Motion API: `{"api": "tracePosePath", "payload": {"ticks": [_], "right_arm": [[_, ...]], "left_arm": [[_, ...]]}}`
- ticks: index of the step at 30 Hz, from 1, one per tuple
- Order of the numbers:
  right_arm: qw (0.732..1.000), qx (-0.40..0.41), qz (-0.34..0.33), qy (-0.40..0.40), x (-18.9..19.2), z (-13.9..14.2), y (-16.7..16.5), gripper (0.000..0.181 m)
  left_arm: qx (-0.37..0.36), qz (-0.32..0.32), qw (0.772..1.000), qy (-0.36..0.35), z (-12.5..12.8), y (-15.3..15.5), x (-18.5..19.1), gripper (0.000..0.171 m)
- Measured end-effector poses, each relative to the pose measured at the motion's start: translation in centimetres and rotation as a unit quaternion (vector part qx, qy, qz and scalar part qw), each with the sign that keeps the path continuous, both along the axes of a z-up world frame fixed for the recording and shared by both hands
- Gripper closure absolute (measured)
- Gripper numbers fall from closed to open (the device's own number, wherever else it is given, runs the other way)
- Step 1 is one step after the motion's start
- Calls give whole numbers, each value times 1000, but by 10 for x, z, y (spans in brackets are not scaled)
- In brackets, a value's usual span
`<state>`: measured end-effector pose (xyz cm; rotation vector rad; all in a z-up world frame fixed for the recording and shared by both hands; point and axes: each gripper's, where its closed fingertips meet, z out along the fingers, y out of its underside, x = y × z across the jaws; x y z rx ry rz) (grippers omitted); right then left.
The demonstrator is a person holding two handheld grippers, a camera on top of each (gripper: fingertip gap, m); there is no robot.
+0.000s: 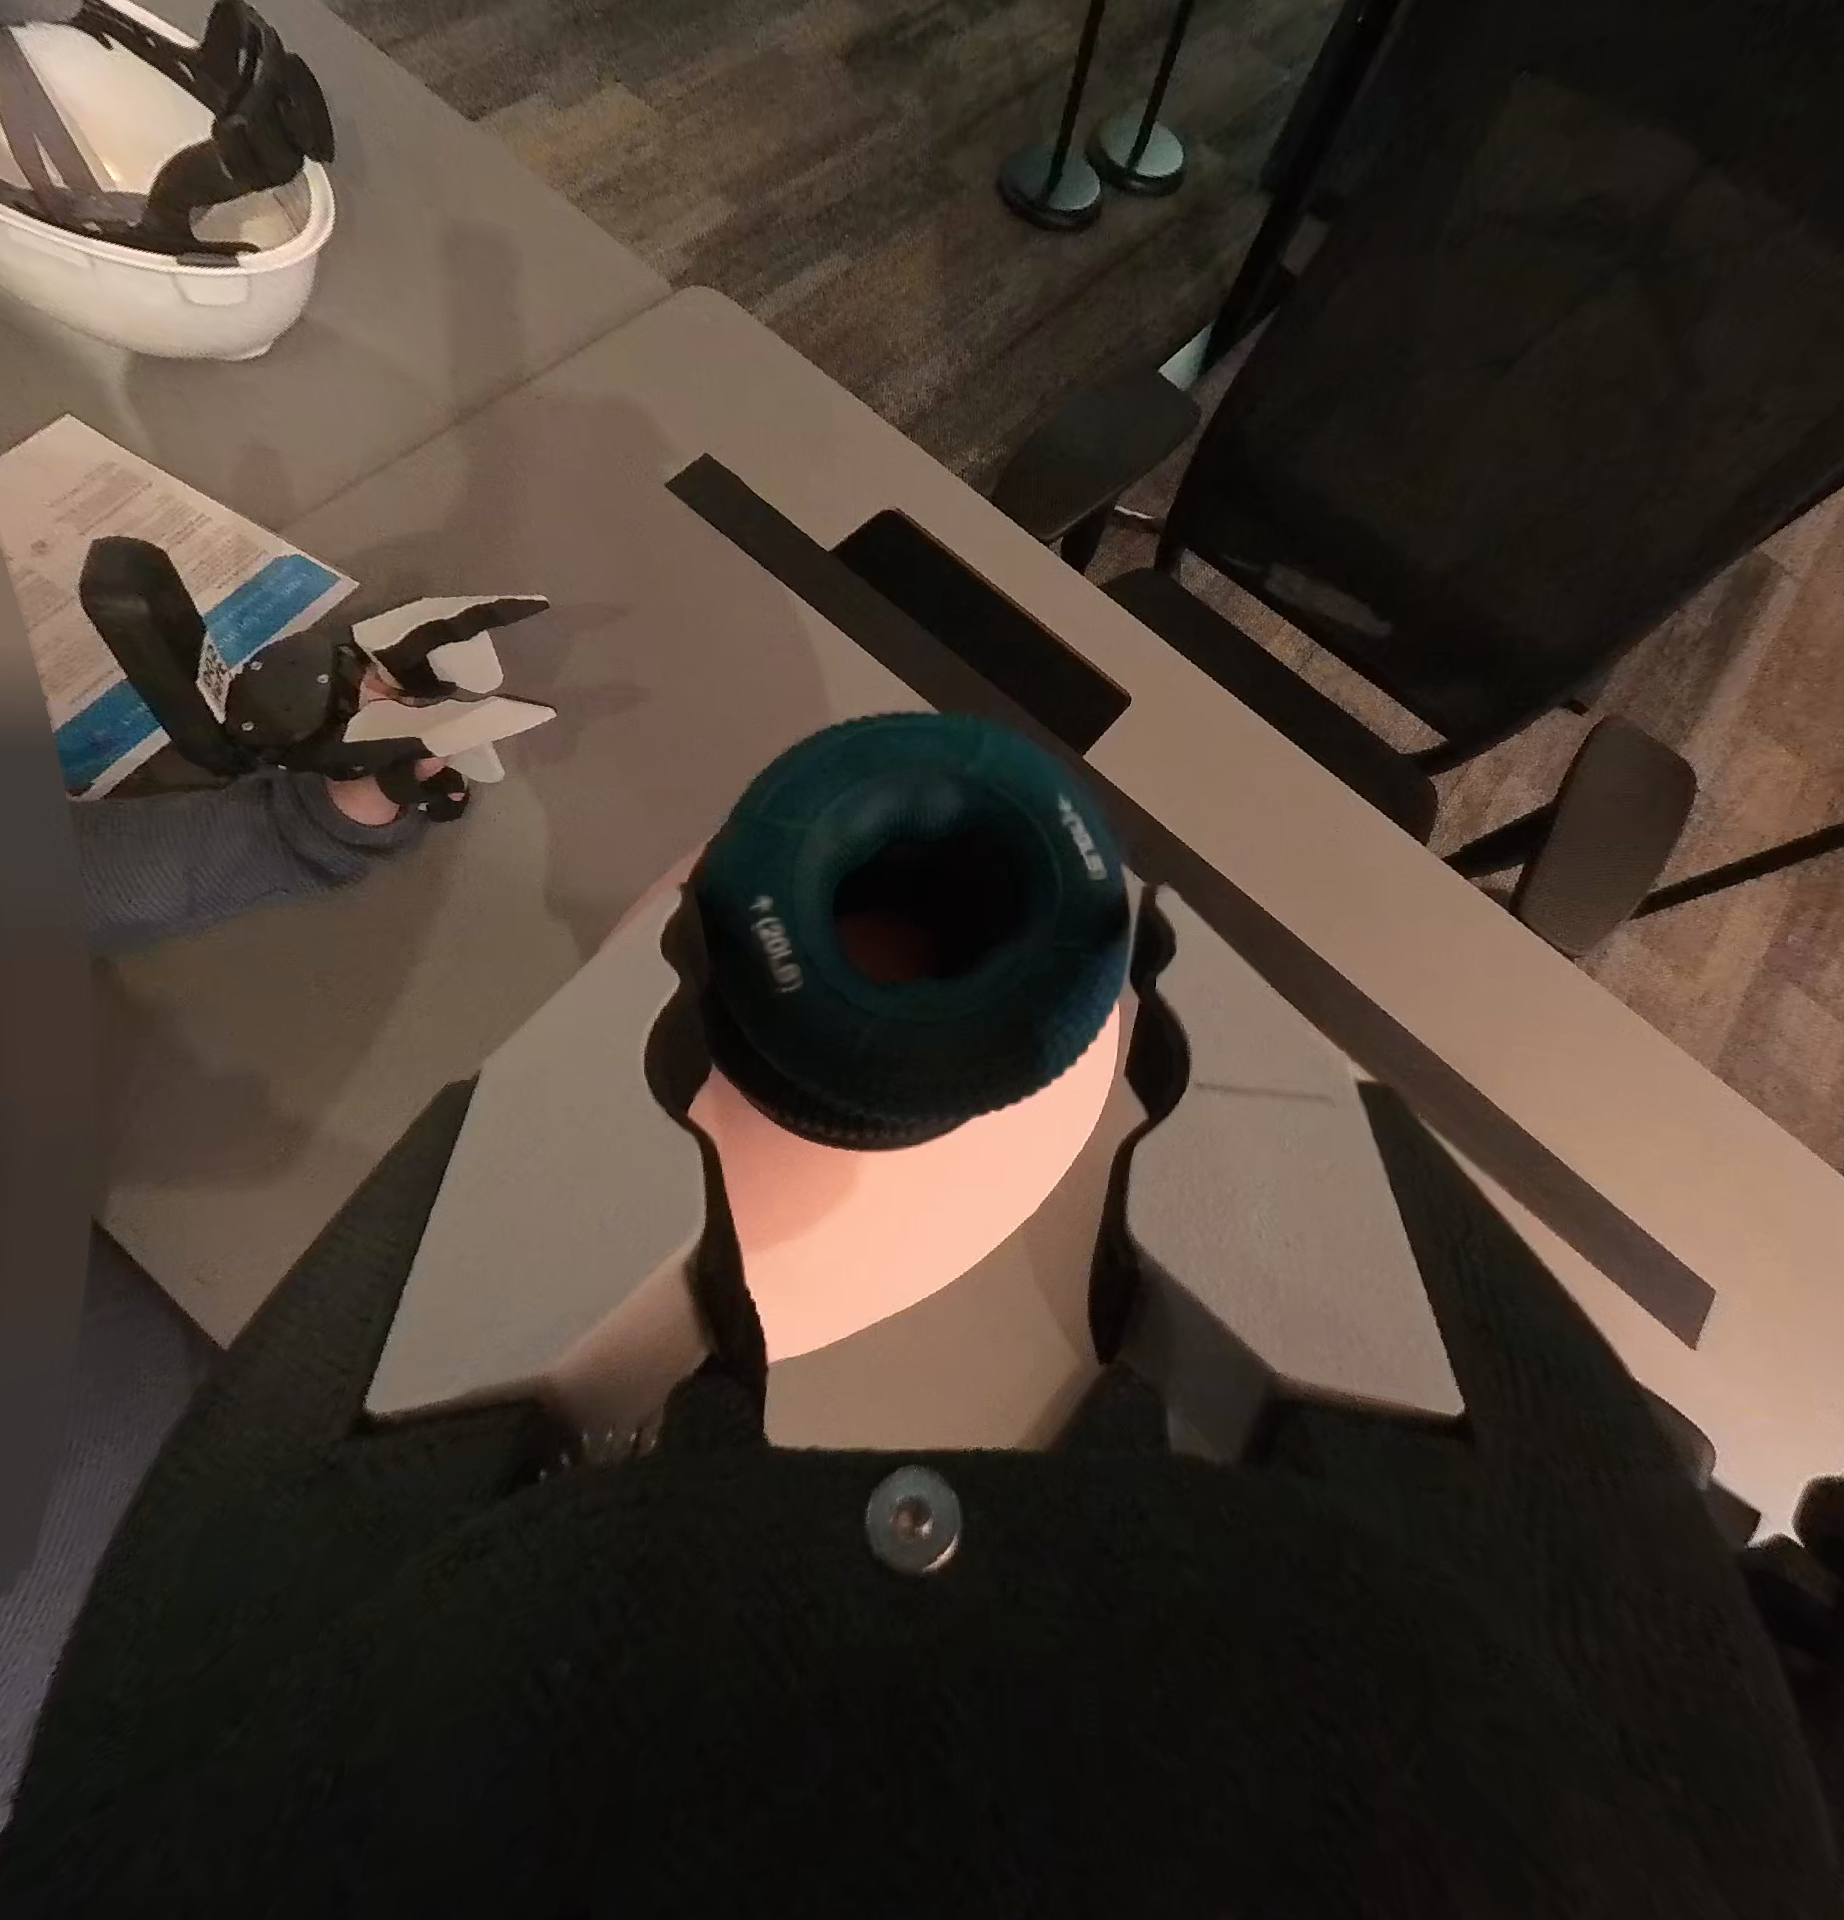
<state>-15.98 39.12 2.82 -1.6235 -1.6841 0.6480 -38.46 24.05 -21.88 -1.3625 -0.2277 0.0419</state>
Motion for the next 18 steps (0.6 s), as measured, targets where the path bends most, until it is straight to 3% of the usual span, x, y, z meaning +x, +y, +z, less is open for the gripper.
{"api": "tracePosePath", "payload": {"ticks": [7, 12, 15, 18], "right_arm": [[1000, 10, -19, 20, 1, 4, 1, 55], [991, 42, -16, 127, 15, 36, -22, 28], [956, 111, -38, 269, 37, 69, -41, 33], [877, 227, -91, 414, 77, 84, -61, 76]], "left_arm": [[0, 0, 1000, 1, 0, 0, 0, 98], [0, 1, 1000, 2, 0, 0, 0, 98], [-2, 12, 1000, 4, 0, 0, -2, 93], [-6, 23, 1000, 16, 1, 1, -1, 88]]}}
